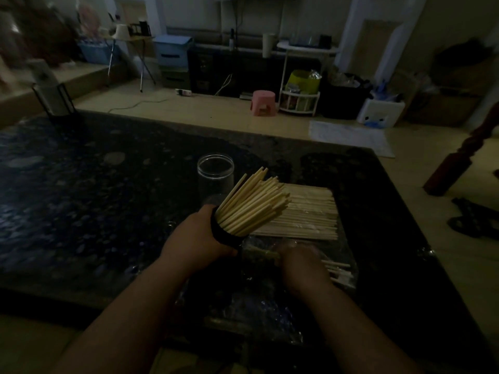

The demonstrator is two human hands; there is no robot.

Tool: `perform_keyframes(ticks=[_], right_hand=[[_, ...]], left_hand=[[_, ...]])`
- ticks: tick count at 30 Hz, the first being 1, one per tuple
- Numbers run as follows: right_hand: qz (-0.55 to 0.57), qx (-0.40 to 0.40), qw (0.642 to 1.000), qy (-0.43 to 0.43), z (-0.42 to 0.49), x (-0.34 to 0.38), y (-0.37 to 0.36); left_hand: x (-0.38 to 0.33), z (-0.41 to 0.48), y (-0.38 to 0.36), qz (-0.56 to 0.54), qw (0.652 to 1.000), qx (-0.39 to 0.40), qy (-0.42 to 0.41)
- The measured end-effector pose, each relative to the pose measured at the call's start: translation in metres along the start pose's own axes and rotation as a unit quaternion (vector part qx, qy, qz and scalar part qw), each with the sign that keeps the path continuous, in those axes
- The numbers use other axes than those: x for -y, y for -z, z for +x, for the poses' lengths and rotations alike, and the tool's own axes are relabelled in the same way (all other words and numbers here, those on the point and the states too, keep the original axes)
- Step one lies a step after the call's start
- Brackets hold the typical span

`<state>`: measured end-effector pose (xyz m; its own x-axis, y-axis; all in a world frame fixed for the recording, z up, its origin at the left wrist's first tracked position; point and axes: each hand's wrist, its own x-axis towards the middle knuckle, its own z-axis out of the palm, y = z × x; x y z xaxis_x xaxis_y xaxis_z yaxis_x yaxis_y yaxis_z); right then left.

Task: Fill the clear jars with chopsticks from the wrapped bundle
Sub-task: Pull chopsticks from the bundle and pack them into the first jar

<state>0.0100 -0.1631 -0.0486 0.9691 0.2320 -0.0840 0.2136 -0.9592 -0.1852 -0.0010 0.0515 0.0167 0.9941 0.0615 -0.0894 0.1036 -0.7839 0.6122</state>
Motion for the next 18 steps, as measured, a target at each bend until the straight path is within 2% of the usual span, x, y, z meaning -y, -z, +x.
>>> perform_keyframes(ticks=[10,18], right_hand=[[-0.009,0.034,0.999,0.030,-0.018,0.010,0.034],[-0.011,0.029,0.999,0.033,-0.028,0.006,0.068]], left_hand=[[-0.002,0.000,0.000,0.009,1.000,-0.001,0.001],[-0.001,-0.001,0.001,0.002,1.000,-0.001,0.000]])
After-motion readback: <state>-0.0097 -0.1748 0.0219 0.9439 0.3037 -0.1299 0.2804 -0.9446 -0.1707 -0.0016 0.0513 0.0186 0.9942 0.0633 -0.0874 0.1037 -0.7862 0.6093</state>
